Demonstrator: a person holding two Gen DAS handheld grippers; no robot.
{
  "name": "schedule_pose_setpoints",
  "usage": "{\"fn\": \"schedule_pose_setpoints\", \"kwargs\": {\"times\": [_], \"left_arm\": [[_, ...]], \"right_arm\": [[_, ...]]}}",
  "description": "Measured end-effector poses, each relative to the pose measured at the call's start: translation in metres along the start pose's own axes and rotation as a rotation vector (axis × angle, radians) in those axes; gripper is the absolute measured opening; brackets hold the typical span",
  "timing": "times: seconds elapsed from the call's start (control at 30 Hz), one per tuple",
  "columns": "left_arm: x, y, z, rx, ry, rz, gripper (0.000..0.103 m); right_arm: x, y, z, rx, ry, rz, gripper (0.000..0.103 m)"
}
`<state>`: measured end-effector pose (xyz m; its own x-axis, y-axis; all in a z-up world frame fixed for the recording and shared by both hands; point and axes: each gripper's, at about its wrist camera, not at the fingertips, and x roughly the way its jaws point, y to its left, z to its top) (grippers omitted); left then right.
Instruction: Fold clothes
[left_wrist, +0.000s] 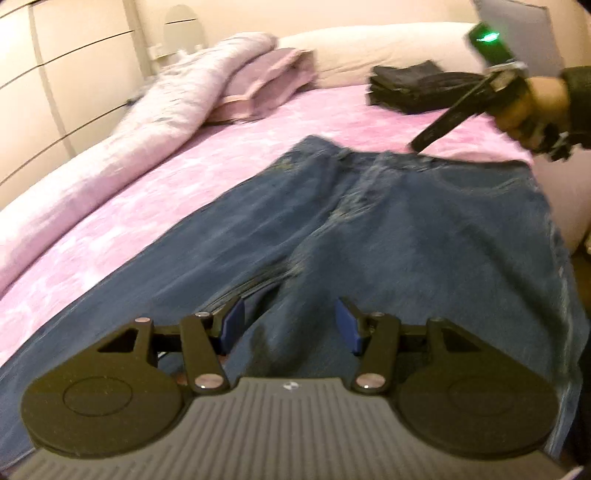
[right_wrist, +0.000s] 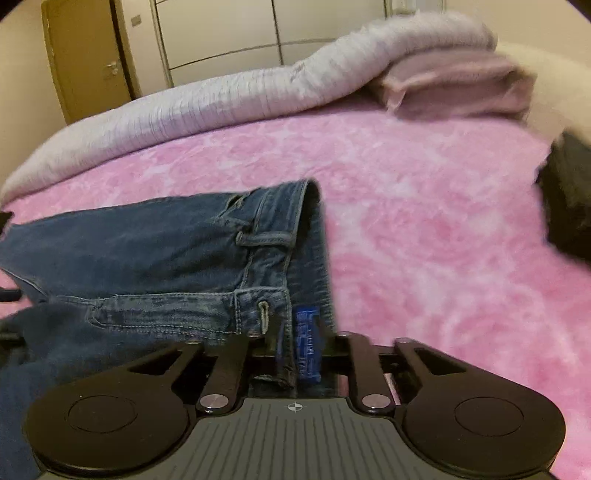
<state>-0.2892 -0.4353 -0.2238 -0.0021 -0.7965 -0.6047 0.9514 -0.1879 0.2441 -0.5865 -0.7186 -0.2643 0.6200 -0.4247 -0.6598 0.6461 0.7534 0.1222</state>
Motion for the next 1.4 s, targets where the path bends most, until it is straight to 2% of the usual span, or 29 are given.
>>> {"fn": "schedule_pose_setpoints", "kwargs": {"times": [0.1,0.2,0.33,0.4,0.57,0.7,0.8,0.87,0.97,1.03,1.13,1.17,1.3,1.37,1.4], "left_arm": [[-0.025,0.009,-0.019,-0.028,0.025,0.065,0.050],[-0.057,0.018,-0.041,-0.079,0.050,0.123,0.050],[-0.104,0.028,-0.078,-0.143,0.102,0.210,0.050],[-0.130,0.034,-0.101,-0.165,0.134,0.261,0.050],[-0.194,0.055,-0.168,-0.241,0.242,0.409,0.050],[-0.242,0.072,-0.221,-0.316,0.303,0.510,0.052],[-0.271,0.084,-0.251,-0.402,0.285,0.545,0.062],[-0.285,0.092,-0.264,-0.458,0.268,0.556,0.065],[-0.294,0.097,-0.268,-0.464,0.278,0.581,0.065],[-0.297,0.097,-0.265,-0.416,0.305,0.612,0.064],[-0.305,0.091,-0.266,-0.307,0.337,0.654,0.063],[-0.307,0.090,-0.268,-0.273,0.347,0.660,0.063],[-0.301,0.085,-0.272,-0.218,0.377,0.658,0.061],[-0.297,0.083,-0.271,-0.207,0.379,0.660,0.061],[-0.295,0.082,-0.270,-0.197,0.379,0.661,0.061]], "right_arm": [[-0.028,0.018,-0.005,0.013,-0.062,-0.002,0.033],[-0.052,0.052,-0.021,0.028,-0.101,0.069,0.037],[-0.072,0.107,-0.055,0.005,-0.089,0.191,0.043],[-0.073,0.128,-0.074,-0.010,-0.065,0.201,0.045],[-0.070,0.140,-0.105,0.040,0.025,0.107,0.046],[-0.102,0.135,-0.109,0.084,-0.041,0.083,0.046],[-0.125,0.131,-0.112,0.100,-0.080,0.061,0.047],[-0.127,0.128,-0.120,0.084,-0.033,0.020,0.050],[-0.117,0.116,-0.139,0.066,0.095,-0.067,0.050],[-0.127,0.101,-0.146,0.169,0.056,-0.065,0.050],[-0.148,0.081,-0.147,0.359,-0.098,-0.022,0.053],[-0.147,0.075,-0.146,0.412,-0.122,-0.016,0.055],[-0.121,0.049,-0.139,0.655,-0.137,0.008,0.057],[-0.108,0.037,-0.146,0.821,-0.154,0.025,0.057],[-0.104,0.031,-0.149,0.888,-0.164,0.028,0.026]]}}
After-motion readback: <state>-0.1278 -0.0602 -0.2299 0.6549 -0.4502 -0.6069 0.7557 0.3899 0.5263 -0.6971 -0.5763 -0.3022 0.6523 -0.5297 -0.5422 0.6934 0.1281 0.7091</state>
